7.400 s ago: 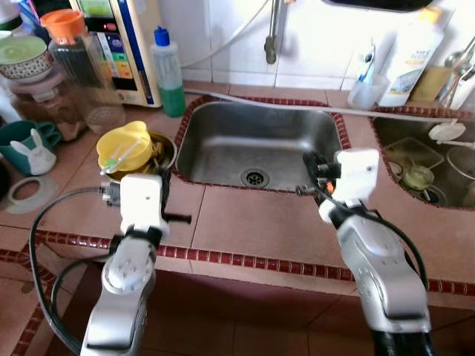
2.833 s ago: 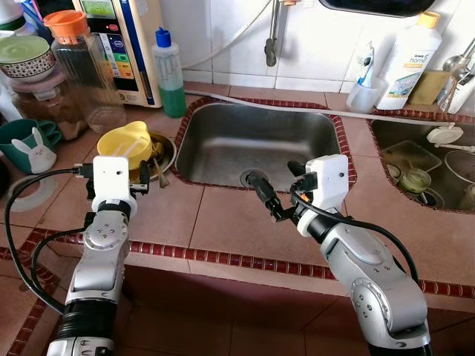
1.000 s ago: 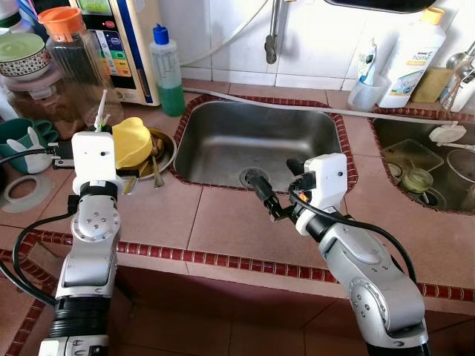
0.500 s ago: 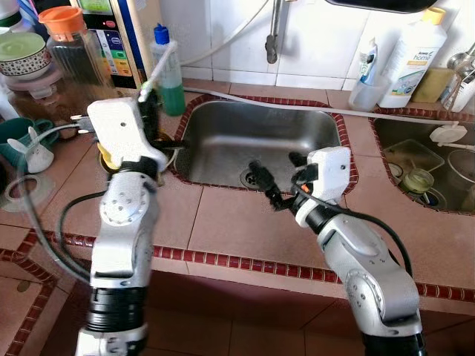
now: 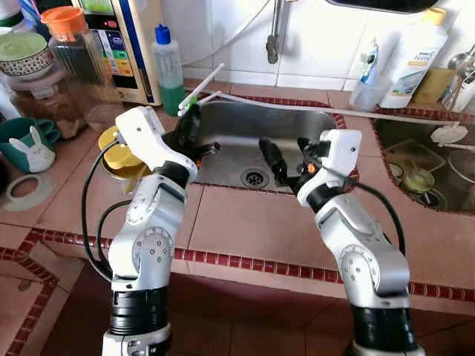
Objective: Kitchen organization
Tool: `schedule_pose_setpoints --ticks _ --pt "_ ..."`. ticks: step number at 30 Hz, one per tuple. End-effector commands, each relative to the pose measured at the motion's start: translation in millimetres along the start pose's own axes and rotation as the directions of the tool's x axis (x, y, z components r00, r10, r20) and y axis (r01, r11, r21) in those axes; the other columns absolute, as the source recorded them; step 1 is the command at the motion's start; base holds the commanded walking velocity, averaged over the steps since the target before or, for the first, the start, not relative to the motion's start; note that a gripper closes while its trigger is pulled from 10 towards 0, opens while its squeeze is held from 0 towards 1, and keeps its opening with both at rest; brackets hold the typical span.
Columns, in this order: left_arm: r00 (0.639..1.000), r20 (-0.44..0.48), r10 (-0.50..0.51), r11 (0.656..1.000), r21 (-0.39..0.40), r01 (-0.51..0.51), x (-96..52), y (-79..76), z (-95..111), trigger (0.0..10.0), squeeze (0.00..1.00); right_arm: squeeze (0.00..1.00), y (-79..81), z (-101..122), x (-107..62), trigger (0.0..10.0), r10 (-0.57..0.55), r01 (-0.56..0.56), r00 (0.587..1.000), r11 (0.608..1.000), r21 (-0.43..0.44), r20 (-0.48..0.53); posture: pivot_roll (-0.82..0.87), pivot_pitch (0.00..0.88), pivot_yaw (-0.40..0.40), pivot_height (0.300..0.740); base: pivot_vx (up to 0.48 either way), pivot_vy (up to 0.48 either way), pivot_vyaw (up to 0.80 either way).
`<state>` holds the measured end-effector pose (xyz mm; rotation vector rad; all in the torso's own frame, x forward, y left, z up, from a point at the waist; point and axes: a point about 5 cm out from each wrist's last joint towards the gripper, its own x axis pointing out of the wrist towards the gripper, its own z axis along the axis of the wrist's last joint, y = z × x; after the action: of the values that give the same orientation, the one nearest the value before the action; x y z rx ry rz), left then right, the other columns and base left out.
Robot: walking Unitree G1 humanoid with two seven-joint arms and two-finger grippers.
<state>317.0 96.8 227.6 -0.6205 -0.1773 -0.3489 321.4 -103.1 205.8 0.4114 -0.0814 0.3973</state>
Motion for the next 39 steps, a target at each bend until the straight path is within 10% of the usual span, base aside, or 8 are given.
schedule_pose_setpoints --ticks 1,8,18,35,36,39 --pt "0.996 -0.04 -0.081 0.997 -0.02 0.081 0.9 -12.9 -2 10.0 0.0 0.0 -4.1 -2 5.3 10.0 -0.003 0.004 1.0 0.997 0.073 -0.015 0.0 0.092 0.029 0.74 0.0 0.0 0.0" --pt "0.988 -0.096 -0.125 0.973 -0.209 0.102 -1.8 -19.4 -10 10.0 0.0 0.0 -10.6 -3 19.3 10.0 -0.006 0.008 1.0 0.972 0.233 -0.007 0.01 0.096 0.025 0.74 0.0 0.0 0.0" --pt "0.979 -0.138 -0.153 0.931 -0.353 0.095 -6.4 -22.3 -18 10.0 0.0 0.0 -6.2 -2 43.5 10.0 0.061 -0.067 0.998 0.815 0.576 0.029 0.02 0.105 0.014 0.74 0.0 0.0 0.0" --pt "0.971 -0.169 -0.168 0.896 -0.437 0.079 -6.8 -30.7 -26 10.0 0.0 0.0 26.9 -21 53.3 10.0 0.205 -0.141 0.979 0.708 0.692 -0.01 0.01 0.109 0.006 0.74 0.0 0.0 0.0" --pt "0.971 -0.17 -0.166 0.895 -0.44 0.076 -7.0 -30.3 -26 10.0 0.0 0.0 27.4 -22 53.9 0.0 0.207 -0.14 0.978 0.697 0.703 -0.01 0.01 0.109 0.006 0.74 0.0 0.0 0.0" --pt "0.971 -0.176 -0.161 0.893 -0.445 0.067 -8.0 -29.4 -28 10.0 0.0 0.0 29.7 -24 55.5 0.0 0.213 -0.141 0.977 0.676 0.723 -0.008 0.02 0.108 0.007 0.74 0.0 0.0 0.0"
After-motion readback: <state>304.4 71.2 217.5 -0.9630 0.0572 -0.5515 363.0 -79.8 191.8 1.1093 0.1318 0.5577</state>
